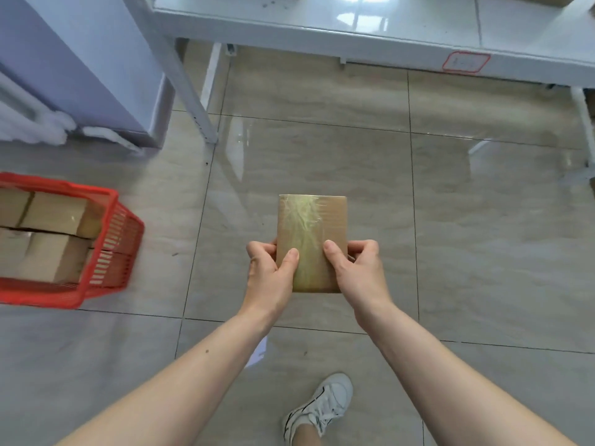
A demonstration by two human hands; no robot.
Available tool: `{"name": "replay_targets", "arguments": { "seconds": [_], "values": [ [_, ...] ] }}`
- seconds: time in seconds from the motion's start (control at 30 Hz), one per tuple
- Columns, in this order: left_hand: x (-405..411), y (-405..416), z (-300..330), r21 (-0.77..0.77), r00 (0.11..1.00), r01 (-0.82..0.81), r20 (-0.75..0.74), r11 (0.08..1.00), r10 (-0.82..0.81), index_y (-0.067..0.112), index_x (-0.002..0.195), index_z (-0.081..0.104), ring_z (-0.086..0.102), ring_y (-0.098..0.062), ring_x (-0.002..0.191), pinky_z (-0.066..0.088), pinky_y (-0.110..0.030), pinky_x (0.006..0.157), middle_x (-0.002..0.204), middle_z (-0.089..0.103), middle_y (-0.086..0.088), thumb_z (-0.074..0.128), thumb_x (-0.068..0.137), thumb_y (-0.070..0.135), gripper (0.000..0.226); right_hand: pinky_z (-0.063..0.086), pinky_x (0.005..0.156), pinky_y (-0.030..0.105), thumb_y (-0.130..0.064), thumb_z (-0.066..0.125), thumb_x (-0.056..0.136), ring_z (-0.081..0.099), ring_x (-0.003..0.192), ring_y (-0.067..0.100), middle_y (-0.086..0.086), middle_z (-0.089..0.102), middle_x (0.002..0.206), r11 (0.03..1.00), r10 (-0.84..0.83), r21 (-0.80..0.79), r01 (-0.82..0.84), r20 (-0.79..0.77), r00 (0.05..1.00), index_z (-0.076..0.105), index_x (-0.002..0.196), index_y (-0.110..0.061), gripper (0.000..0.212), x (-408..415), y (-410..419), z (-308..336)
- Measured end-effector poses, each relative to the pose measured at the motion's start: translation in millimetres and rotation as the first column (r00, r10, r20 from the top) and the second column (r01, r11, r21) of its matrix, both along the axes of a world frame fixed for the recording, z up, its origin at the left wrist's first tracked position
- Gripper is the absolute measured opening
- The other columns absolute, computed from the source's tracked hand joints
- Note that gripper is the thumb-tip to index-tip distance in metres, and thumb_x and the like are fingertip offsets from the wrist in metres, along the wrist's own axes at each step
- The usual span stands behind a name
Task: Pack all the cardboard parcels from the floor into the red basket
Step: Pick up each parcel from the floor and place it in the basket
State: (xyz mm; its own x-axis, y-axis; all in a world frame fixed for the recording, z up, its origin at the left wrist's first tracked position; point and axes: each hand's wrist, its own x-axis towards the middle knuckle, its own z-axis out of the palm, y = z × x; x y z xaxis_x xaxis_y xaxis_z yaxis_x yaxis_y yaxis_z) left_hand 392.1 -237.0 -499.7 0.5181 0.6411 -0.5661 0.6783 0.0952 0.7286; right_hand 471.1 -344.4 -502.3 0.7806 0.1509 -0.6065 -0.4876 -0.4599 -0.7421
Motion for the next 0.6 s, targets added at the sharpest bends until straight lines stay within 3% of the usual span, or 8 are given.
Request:
{"name": "replay_targets", "arguments": {
  "seconds": [0.1,0.2,0.37,0.43,0.53,0.6],
  "values": [
    [-49,48,2,0.003,1.0,-0.03,0.001,1.0,0.03,0.007,0.111,0.038,0.051,0.006,0.083,0.037,0.001,0.053,0.115,0.055,0.001,0.055,0.096,0.03,0.033,0.045,0.068,0.019,-0.038,0.068,0.088,0.056,0.089,0.0,-0.007,0.057,0.103,0.999,0.053,-0.005,-0.053,-0.013,0.998,0.047,0.111,-0.015,0.039,-43,50,0],
    [-105,101,2,0.003,0.998,-0.066,-0.008,0.998,0.066,0.009,0.11,0.037,0.05,0.006,0.082,0.038,0.001,0.053,0.113,0.054,0.001,0.055,0.096,0.03,0.031,0.045,0.072,0.023,-0.041,0.066,0.088,0.058,0.096,0.008,-0.002,0.057,0.11,0.994,0.11,-0.011,-0.11,-0.026,0.994,0.047,0.112,-0.016,0.04,-95,107,-3],
    [-186,184,-2,-0.005,0.992,-0.122,-0.028,0.993,0.121,0.01,0.111,0.038,0.056,-0.006,0.091,0.038,-0.006,0.059,0.118,0.056,-0.001,0.057,0.094,0.033,0.035,0.048,0.095,0.032,-0.042,0.066,0.088,0.056,0.112,0.014,-0.002,0.058,0.121,0.987,0.162,0.01,-0.162,-0.057,0.985,0.047,0.125,-0.017,0.049,-172,193,-12],
    [-219,218,-6,-0.012,0.988,-0.149,-0.037,0.989,0.149,0.011,0.111,0.038,0.058,-0.014,0.099,0.042,-0.017,0.068,0.12,0.058,-0.005,0.059,0.093,0.034,0.036,0.048,0.103,0.04,-0.042,0.067,0.086,0.058,0.118,0.017,0.001,0.059,0.13,0.982,0.188,0.021,-0.187,-0.062,0.98,0.046,0.135,-0.019,0.058,-203,229,-15],
    [-258,260,-8,-0.022,0.983,-0.177,-0.052,0.984,0.176,0.013,0.113,0.039,0.055,-0.017,0.099,0.039,-0.026,0.078,0.119,0.056,-0.005,0.061,0.092,0.034,0.037,0.048,0.104,0.044,-0.045,0.066,0.083,0.058,0.12,0.019,0.002,0.059,0.134,0.974,0.226,0.016,-0.225,-0.084,0.971,0.043,0.142,-0.021,0.067,-239,274,-18],
    [-280,283,-10,-0.017,0.981,-0.186,-0.064,0.982,0.184,0.015,0.116,0.038,0.055,-0.019,0.099,0.039,-0.028,0.079,0.117,0.055,-0.005,0.061,0.091,0.035,0.039,0.049,0.103,0.043,-0.043,0.065,0.084,0.06,0.117,0.018,0.0,0.061,0.13,0.968,0.251,0.009,-0.251,-0.092,0.964,0.046,0.14,-0.02,0.063,-258,299,-18]
  ]
}}
